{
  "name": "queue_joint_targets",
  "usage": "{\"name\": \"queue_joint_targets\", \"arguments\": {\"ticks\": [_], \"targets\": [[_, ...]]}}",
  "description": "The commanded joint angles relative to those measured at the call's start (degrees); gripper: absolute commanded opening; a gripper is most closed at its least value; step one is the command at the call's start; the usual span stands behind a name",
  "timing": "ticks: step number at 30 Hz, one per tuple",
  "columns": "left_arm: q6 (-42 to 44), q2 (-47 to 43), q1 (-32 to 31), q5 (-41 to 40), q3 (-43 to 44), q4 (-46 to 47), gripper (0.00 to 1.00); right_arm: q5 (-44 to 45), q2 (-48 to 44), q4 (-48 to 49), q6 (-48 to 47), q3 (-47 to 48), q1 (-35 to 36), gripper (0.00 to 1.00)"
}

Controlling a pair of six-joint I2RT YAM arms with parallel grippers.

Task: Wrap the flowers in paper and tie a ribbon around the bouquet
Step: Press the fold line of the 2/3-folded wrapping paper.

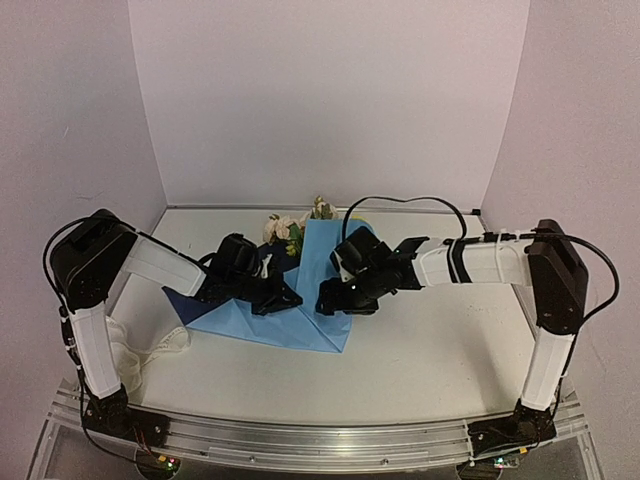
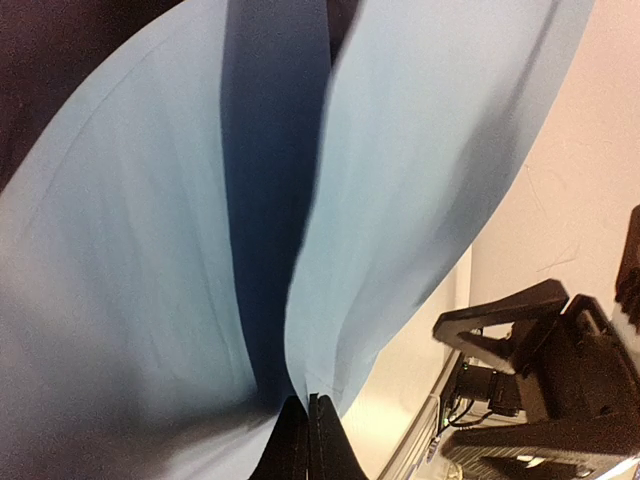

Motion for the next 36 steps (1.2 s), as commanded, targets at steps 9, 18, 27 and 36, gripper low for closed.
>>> {"name": "queue_joint_targets", "arguments": {"ticks": [9,18,27,36], "targets": [[0.9,-3.8,0.0,-6.0,-4.1,-2.5,0.00,-4.1,-2.3,4.4,5.0,1.8,-8.7,0.67],[1.5,-3.9,0.3,-7.5,-3.5,-4.9,0.00,-9.0,3.4,5.7,7.2,8.9,-11.0,0.44],[1.6,-2.8,0.3,-6.8,-3.3,-4.1,0.00,-7.0,7.8,5.6,7.7,13.1,-17.6,0.60],[2.6,-1.3,0.3,-5.6,-1.8,-5.2,0.00,-10.4,16.5,12.9,12.2,20.4,-26.7,0.81]]}}
